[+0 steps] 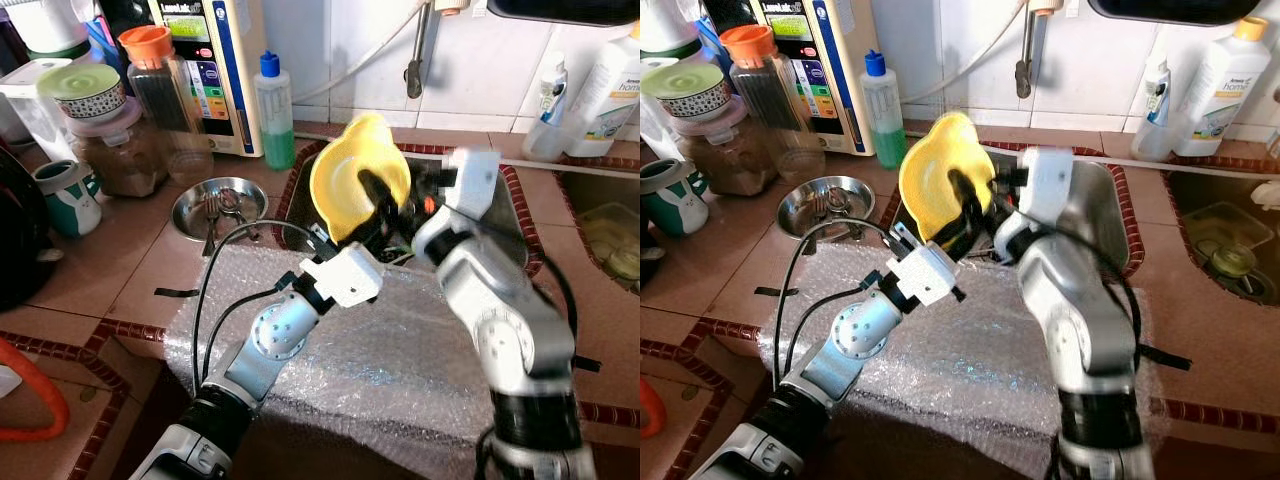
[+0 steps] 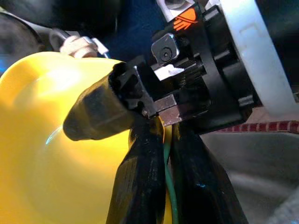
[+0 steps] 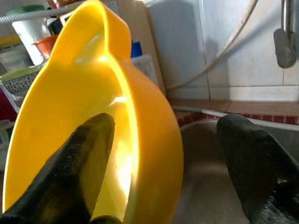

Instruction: Kitchen organization

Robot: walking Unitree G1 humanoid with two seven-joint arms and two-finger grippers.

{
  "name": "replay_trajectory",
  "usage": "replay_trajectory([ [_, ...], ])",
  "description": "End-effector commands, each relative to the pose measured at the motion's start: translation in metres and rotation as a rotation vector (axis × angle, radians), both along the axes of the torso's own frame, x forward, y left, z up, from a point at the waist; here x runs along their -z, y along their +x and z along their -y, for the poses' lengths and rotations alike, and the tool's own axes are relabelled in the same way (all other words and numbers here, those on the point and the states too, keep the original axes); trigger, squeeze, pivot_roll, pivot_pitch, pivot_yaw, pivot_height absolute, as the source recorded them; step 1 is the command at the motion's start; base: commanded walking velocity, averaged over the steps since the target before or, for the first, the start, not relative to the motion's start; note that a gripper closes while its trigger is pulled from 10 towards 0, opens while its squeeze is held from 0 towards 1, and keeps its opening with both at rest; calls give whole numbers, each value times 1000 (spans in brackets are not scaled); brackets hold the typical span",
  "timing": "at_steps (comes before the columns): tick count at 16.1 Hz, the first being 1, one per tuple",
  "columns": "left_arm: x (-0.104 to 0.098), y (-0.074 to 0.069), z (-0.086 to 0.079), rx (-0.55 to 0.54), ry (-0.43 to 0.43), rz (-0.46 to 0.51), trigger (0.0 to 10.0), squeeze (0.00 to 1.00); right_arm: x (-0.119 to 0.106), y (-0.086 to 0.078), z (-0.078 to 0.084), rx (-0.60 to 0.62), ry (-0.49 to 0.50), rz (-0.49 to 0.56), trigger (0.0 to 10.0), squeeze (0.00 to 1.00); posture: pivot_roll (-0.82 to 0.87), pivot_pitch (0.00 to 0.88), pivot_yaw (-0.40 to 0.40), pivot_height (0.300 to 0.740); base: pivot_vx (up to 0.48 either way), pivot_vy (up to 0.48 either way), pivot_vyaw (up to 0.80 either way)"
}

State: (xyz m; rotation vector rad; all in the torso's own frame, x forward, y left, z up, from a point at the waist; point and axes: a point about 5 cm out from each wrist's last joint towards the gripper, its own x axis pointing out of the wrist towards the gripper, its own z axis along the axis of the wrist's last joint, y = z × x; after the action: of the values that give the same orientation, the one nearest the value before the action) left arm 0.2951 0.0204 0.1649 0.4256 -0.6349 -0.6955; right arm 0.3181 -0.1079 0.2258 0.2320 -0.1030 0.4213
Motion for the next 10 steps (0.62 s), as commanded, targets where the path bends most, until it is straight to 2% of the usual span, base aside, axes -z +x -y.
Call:
replay_trajectory([
  [1,-1,-4,4,36,24,23,2039,0,-5,5,5,38,6,1,0,0,-141,52,49,740,0,0,0],
  [4,2,-5,2,34,35,17,1922,0,-9,6,6,35,7,-1,0,0,-139,52,47,740,0,0,0],
  [5,3,-4,1,28,42,14,2000,0,-9,6,8,34,9,-10,275,0,-138,51,47,740,0,0,0],
  [6,3,-3,0,27,43,13,1961,0,-9,5,11,32,12,-12,1294,0,-139,52,46,740,0,0,0],
  [7,3,-3,0,26,45,13,1922,0,-9,5,13,32,19,-17,1216,0,-139,52,46,740,0,0,0],
  [8,4,-3,0,27,50,12,1961,0,-9,3,15,19,30,-20,0,0,-141,52,47,740,0,0,0],
  [9,5,-4,0,29,53,13,2039,0,-10,3,17,7,35,-20,6000,0,-141,52,47,740,0,0,0],
  [10,5,-4,0,34,58,14,1922,0,-11,2,20,3,48,-28,10000,0,-145,53,48,740,0,0,0],
])
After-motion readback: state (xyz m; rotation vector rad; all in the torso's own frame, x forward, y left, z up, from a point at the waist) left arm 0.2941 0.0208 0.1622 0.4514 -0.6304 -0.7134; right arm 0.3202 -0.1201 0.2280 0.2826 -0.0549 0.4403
